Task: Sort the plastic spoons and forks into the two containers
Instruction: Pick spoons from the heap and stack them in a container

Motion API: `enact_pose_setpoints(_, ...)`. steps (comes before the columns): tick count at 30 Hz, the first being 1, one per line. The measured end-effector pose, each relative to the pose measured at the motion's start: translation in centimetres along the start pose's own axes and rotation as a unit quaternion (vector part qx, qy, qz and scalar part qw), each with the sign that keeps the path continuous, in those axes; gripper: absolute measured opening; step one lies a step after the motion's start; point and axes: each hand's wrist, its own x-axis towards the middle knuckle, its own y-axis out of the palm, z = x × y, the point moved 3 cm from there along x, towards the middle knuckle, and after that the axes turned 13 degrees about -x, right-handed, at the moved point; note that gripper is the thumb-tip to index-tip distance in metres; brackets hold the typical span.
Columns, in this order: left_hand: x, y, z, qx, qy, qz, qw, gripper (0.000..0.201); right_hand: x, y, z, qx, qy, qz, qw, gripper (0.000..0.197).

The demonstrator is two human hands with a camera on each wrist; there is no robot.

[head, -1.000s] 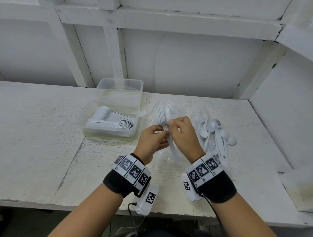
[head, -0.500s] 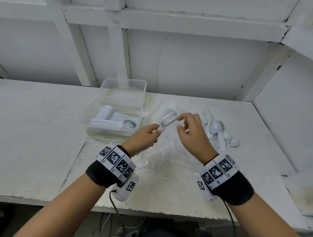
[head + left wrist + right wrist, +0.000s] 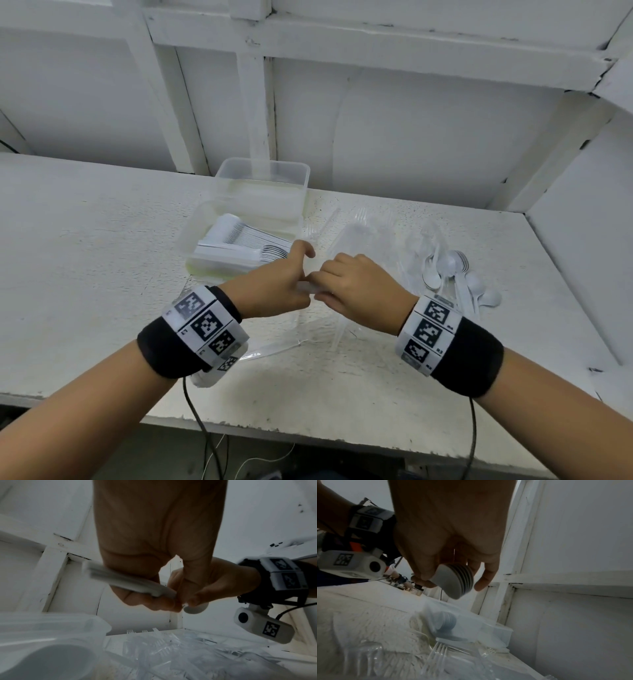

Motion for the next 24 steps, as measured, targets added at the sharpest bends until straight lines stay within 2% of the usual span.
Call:
enact_pose_setpoints(3,-0.5,-1.9,0.8,0.000,0.006,-0.012,1.000,0.043,1.4,0.3,0.2,-0.019,-0.001,0.016,1.000,0.033)
enact_pose_setpoints(5,-0.7,-4.5,1.8,-0.024,0.016,-0.054,0.998,0.043,2.5,0.3,-0.4,-0.025,0.008,0.039,0.999,0.029)
enact_pose_setpoints(8,-0.7,-9.9,4.4,-0.092,0.000,-0.205,0.974,0.036,4.5,0.1,-2.0,0.032,0.058,0.102,0.993,0.031)
enact_pose_setpoints(10,-0.5,-13.1,7.0,-0.090,-0.050,-0.300,0.948,0.033,6.2,0.1,-2.9,0.082,0.102,0.129,0.983,0.038)
enact_pose_setpoints(11,-0.3,-14.3,8.3,-0.077,-0.086,-0.322,0.940,0.033,7.3,0.2,-3.2,0.107,0.117,0.131,0.979,0.038)
enact_pose_setpoints(14,0.8,-15.8,11.3,-0.097,-0.180,-0.294,0.934,0.031,11.0,1.5,-3.1,0.150,0.140,0.119,0.971,0.035)
enact_pose_setpoints(16,1.3,-15.7,12.5,-0.144,-0.211,-0.264,0.930,0.024,13.2,2.5,-2.6,0.168,0.152,0.118,0.967,0.033)
enact_pose_setpoints(21,1.9,-15.5,14.5,-0.203,-0.237,-0.263,0.913,0.015,16.1,4.9,-0.7,0.161,0.148,0.155,0.963,0.033)
enact_pose_setpoints(24,1.8,-15.5,14.9,-0.225,-0.234,-0.257,0.910,0.018,16.3,6.6,-0.1,0.160,0.155,0.197,0.955,0.034)
